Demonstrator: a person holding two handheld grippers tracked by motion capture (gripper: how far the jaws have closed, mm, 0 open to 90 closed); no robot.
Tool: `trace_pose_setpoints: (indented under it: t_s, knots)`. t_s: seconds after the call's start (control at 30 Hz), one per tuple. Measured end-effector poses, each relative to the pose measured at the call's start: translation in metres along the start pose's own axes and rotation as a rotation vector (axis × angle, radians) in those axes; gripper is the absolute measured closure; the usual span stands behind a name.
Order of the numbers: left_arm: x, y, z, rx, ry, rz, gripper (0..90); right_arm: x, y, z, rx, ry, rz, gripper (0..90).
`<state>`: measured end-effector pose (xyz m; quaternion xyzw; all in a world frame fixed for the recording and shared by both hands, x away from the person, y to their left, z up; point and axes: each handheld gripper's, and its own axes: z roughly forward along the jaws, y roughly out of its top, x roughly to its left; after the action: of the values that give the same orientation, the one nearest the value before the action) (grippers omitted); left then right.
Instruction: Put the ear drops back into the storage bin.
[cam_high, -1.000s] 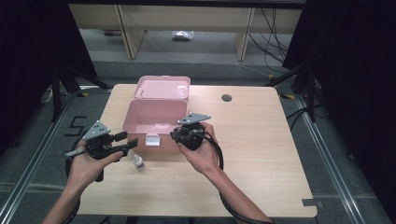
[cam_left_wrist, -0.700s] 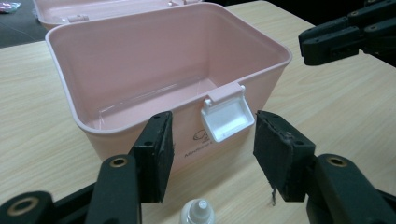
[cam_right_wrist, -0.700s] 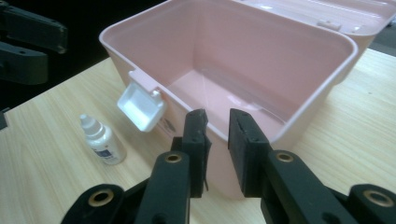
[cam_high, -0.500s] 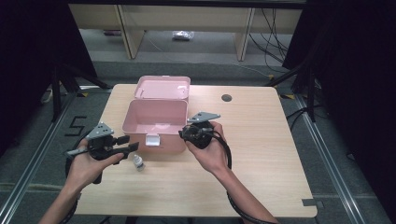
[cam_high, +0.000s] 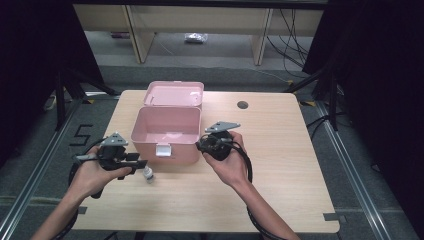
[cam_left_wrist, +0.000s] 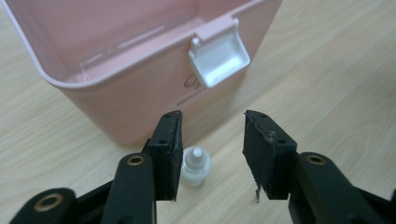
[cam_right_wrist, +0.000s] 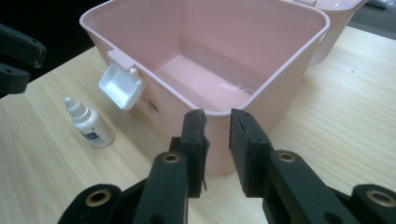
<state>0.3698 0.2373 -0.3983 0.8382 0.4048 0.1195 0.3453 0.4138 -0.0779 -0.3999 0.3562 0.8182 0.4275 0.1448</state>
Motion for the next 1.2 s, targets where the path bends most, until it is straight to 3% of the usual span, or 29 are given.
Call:
trace_pose_setpoints:
  t_s: [0.07,0.23,0.3,0.37,0.4,0.47,0.53,0.63,0.67,0.83,0.87,0.9,1.03,1.1,1.17,1.2]
  knots:
    - [0.001,0.001,0.004,0.049,-0.005,0.003,57.8,0.003,0.000,0.000,0.025,0.008,0.046,76.1]
    - [0.002,0.005,0.014,0.128,-0.012,0.014,58.6,0.003,-0.001,0.000,0.033,0.014,0.032,76.2]
    - [0.003,0.006,0.017,0.157,-0.010,0.022,58.8,0.000,-0.001,0.001,0.025,0.010,-0.001,76.2]
    - [0.004,0.007,0.020,0.197,-0.016,0.027,59.3,0.000,-0.002,0.001,0.025,0.012,0.000,76.2]
    - [0.005,0.008,0.022,0.211,-0.020,0.028,59.6,0.002,-0.002,0.000,0.031,0.009,0.029,76.2]
    - [0.005,0.009,0.025,0.229,-0.014,0.026,60.1,0.000,-0.002,0.000,0.026,0.008,0.004,76.2]
    - [0.007,0.010,0.027,0.245,-0.008,0.030,60.6,0.001,-0.002,0.001,0.020,0.017,0.034,76.1]
    - [0.007,0.012,0.032,0.255,0.002,0.021,60.6,0.001,-0.002,0.000,0.028,0.017,0.034,76.1]
    - [0.008,0.013,0.032,0.282,-0.008,0.040,60.6,0.001,-0.001,0.000,0.030,0.026,0.040,76.1]
    - [0.008,0.016,0.037,0.317,-0.022,0.044,60.8,0.001,-0.001,0.000,0.036,0.023,0.040,76.1]
    - [0.006,0.016,0.039,0.303,-0.016,0.022,61.0,0.001,-0.001,0.000,0.034,0.026,0.039,76.0]
    - [0.007,0.017,0.039,0.325,-0.016,0.041,61.1,0.001,-0.001,0.000,0.033,0.024,0.039,76.1]
    - [0.005,0.019,0.044,0.323,-0.030,0.021,62.2,0.001,-0.001,0.000,0.024,0.015,0.023,76.0]
    - [0.006,0.020,0.045,0.342,-0.021,0.043,62.6,0.002,0.000,-0.002,0.032,0.014,0.043,76.1]
    - [0.005,0.019,0.048,0.345,-0.014,0.037,63.1,0.000,0.000,-0.002,0.018,0.010,0.009,76.1]
    - [0.005,0.020,0.049,0.356,-0.009,0.047,63.6,0.002,0.000,-0.002,0.026,0.009,0.035,76.1]
